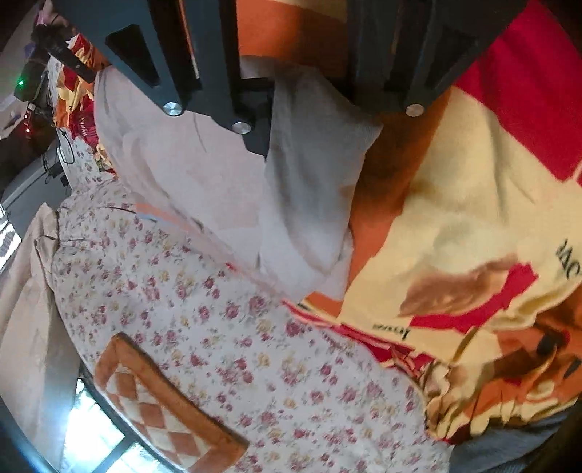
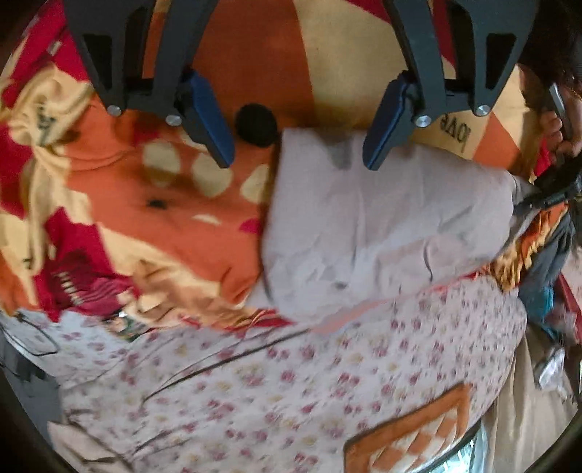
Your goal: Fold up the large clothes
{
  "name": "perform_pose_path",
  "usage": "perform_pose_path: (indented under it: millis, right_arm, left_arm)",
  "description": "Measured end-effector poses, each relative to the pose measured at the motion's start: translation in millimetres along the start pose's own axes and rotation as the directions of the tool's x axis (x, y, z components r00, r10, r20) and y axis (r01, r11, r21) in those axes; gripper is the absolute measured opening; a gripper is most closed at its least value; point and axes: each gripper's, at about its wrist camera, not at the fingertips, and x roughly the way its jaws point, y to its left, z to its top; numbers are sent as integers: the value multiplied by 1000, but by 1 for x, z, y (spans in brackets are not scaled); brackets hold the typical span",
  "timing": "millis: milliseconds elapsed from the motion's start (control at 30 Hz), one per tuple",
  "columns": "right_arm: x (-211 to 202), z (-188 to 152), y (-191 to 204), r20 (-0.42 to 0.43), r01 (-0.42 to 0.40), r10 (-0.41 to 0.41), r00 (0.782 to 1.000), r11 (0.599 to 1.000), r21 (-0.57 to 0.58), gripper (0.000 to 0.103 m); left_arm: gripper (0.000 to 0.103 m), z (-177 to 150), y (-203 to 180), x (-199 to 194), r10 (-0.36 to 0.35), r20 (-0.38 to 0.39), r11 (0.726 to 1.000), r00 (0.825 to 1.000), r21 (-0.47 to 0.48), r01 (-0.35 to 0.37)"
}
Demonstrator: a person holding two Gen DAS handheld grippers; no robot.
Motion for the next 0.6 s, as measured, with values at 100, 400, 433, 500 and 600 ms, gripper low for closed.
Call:
perform_pose_path:
  millis: [100,400,433,500,600]
  right_arm:
    - [26,3,6,-41,-38,37,998,999,-16,65]
    - [-13,-4,17,19,-143,143,989,990,-2,4]
    - [-21,-5,19,22,-168,168,986,986,-1,4]
    - [-41,-15,23,29,-222,222,975,975,2,4]
    - [-50,-35,31,-2,-273,273,962,962,-14,6]
  left_arm:
    - [15,-4,3,6,8,-12,1000,1000,-10,-8]
    - [1,-2,-3,-37,-28,15,998,999,55,27]
    - [1,-2,0,-46,-32,12,998,999,50,32]
    - [2,-5,8,-61,-46,18,999,999,25,46]
    - [10,-11,22,-54,-23,-18,999,1000,-30,22]
